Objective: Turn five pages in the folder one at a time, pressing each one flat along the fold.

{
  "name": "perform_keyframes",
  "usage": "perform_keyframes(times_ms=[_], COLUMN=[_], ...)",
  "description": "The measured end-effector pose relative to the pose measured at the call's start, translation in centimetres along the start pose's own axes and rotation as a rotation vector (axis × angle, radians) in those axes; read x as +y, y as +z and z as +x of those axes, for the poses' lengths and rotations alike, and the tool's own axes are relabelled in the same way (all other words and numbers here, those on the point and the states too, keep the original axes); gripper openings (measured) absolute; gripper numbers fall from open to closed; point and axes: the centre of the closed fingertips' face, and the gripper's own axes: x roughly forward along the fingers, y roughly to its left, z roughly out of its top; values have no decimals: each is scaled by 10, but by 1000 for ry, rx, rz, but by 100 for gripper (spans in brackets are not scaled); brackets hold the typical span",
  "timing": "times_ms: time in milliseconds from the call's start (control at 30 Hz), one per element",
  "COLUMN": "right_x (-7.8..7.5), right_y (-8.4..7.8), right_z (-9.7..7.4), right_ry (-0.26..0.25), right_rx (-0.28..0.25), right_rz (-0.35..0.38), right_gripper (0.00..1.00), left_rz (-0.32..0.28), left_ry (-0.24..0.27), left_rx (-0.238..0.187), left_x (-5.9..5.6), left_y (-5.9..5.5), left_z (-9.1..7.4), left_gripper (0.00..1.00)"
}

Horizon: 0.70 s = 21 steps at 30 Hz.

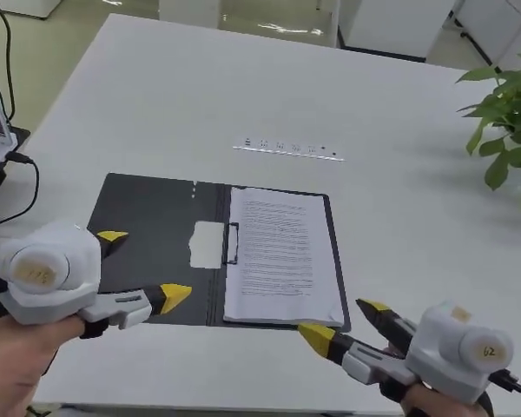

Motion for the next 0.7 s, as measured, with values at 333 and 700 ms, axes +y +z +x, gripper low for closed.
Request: perform_keyframes(times_ms=[333, 700], right_x=[-6, -17], right_y=[-5, -9], right_z=[-4, -11], right_ry=[-29, -56], right_rx=[-11, -18], right_rz=[28, 72], right_gripper=[74, 74], left_rz=[64, 121], left_ry=[-90, -180], left_rx=[37, 87], left_x=[-20, -50], left_y=[6, 10], left_z=[29, 69], left_gripper=[71, 69])
